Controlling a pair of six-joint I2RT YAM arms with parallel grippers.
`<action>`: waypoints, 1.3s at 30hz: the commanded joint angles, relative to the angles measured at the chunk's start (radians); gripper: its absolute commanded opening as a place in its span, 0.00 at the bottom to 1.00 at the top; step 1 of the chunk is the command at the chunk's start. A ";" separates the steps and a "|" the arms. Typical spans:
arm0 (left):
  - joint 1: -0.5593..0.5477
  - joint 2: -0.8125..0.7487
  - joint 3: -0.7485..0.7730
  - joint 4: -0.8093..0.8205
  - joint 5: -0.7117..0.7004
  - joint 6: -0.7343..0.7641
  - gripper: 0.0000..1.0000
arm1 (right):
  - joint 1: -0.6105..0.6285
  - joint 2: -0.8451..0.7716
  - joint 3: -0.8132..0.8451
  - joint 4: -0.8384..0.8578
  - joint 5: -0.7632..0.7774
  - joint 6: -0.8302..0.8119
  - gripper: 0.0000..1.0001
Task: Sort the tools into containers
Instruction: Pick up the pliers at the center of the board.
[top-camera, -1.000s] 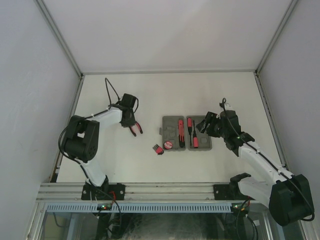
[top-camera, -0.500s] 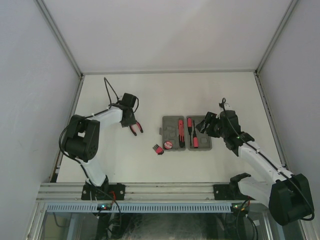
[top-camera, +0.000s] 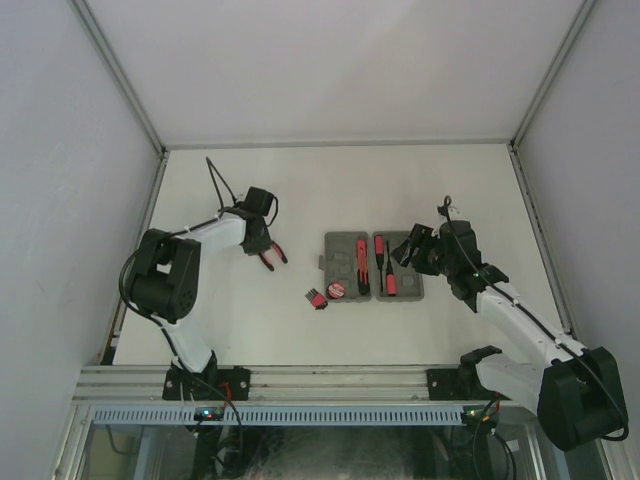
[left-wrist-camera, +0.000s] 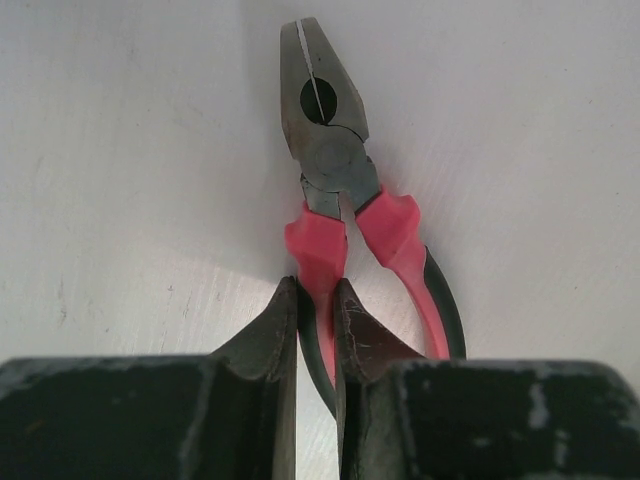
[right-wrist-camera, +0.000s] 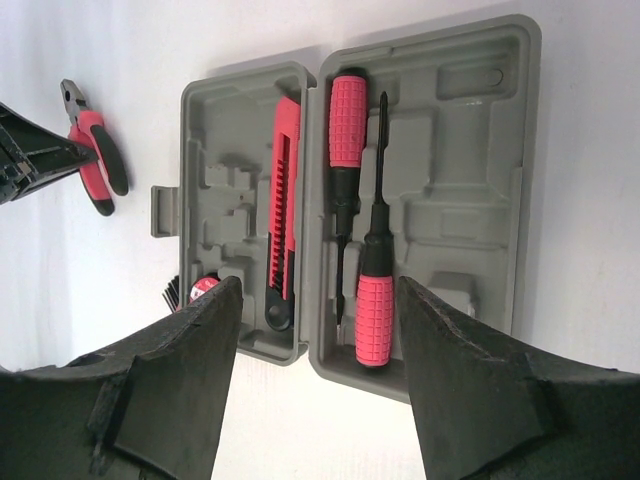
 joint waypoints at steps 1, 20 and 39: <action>-0.002 -0.004 0.047 0.002 -0.003 -0.005 0.03 | -0.006 0.000 0.000 0.049 -0.002 0.017 0.62; -0.014 -0.195 0.011 0.075 0.023 0.083 0.00 | -0.005 -0.018 0.014 0.071 -0.037 -0.028 0.60; -0.189 -0.233 0.070 0.061 0.020 0.082 0.00 | 0.089 -0.004 0.078 0.079 -0.074 -0.099 0.57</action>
